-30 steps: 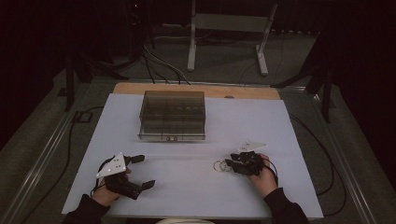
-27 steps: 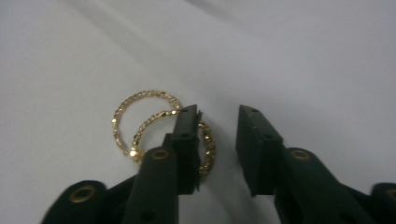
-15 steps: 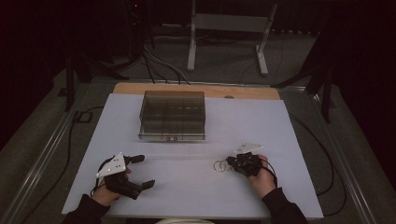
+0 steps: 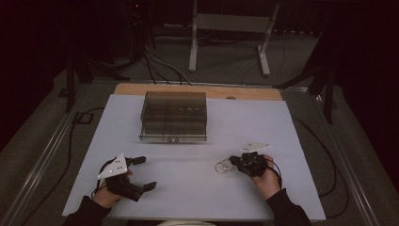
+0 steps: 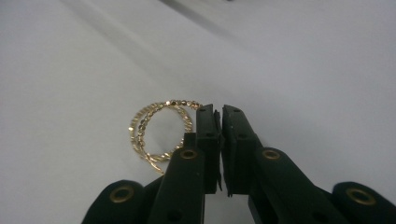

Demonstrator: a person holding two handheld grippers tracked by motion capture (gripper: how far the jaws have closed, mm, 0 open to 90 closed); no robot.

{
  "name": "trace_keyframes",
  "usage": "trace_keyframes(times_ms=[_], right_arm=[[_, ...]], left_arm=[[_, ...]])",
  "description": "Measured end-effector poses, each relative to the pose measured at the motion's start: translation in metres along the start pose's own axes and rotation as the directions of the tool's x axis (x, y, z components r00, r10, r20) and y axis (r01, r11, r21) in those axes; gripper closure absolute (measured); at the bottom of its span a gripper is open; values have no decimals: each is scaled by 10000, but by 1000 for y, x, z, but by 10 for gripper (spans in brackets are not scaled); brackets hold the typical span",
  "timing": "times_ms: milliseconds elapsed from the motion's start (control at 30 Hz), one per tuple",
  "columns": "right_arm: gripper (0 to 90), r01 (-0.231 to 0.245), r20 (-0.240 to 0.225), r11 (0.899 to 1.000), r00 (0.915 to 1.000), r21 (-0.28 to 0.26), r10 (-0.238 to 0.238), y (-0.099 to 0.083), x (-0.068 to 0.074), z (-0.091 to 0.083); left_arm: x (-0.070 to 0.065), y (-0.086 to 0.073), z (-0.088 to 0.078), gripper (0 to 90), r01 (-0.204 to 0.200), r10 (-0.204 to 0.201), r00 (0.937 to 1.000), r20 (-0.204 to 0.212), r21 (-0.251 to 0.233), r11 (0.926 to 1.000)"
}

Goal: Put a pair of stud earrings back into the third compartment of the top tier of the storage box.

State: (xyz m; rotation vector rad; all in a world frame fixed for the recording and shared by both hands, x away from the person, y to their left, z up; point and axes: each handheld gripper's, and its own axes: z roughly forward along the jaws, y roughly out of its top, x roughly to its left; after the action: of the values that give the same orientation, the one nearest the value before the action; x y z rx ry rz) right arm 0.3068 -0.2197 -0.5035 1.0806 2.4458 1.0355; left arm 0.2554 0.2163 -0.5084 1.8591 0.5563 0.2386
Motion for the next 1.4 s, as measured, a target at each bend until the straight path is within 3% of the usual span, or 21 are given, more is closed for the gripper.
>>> trace_keyframes(times_ms=[333, 833, 1400], right_arm=[[866, 288, -109, 9993, 9995, -219, -290, 12, 8, -11], [865, 517, -350, 9952, 9979, -836, -548, 52, 13, -27], [865, 758, -509, 9915, 9954, -1057, -815, 88, 17, -23]], left_arm=[[0, 1, 1, 5, -23, 23, 10000, -14, 5, 10000], [0, 1, 1, 5, -53, 53, 10000, 34, 44, 10000], [-1, 1, 0, 6, -70, 70, 10000, 51, -7, 10000]])
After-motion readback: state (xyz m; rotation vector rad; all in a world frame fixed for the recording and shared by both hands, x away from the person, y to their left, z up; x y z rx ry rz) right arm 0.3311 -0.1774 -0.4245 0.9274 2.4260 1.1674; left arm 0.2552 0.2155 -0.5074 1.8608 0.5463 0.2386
